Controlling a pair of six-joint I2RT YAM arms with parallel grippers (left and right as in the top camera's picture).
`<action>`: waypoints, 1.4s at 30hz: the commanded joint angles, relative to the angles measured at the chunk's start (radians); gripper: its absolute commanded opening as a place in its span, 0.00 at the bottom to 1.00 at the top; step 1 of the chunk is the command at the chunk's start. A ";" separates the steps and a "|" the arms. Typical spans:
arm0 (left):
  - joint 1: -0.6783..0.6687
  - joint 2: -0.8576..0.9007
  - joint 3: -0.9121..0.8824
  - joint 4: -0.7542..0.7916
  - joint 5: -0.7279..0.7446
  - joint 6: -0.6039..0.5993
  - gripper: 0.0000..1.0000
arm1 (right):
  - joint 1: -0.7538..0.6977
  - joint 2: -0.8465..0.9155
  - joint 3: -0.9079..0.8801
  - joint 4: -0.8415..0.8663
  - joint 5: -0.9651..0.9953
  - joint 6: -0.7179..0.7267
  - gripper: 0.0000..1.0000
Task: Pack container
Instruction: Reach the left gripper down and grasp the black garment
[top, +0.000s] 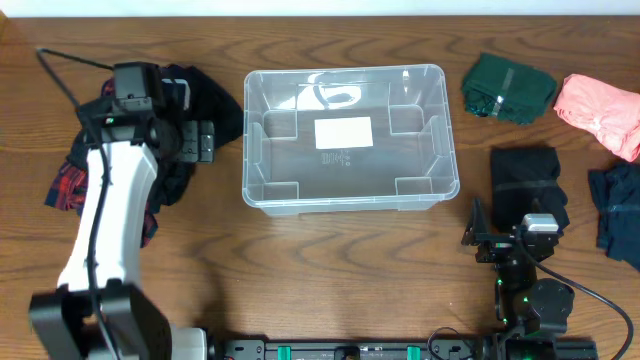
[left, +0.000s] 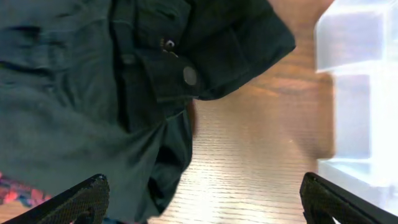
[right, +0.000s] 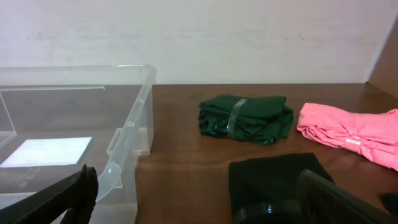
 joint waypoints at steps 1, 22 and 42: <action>0.004 0.056 0.015 -0.004 -0.116 0.083 0.98 | 0.012 -0.007 -0.002 -0.004 0.000 -0.011 0.99; 0.006 0.240 -0.029 0.014 -0.350 0.085 0.98 | 0.012 -0.007 -0.002 -0.004 0.000 -0.011 0.99; 0.004 0.366 -0.029 0.053 -0.352 0.076 0.59 | 0.012 -0.007 -0.002 -0.004 0.000 -0.011 0.99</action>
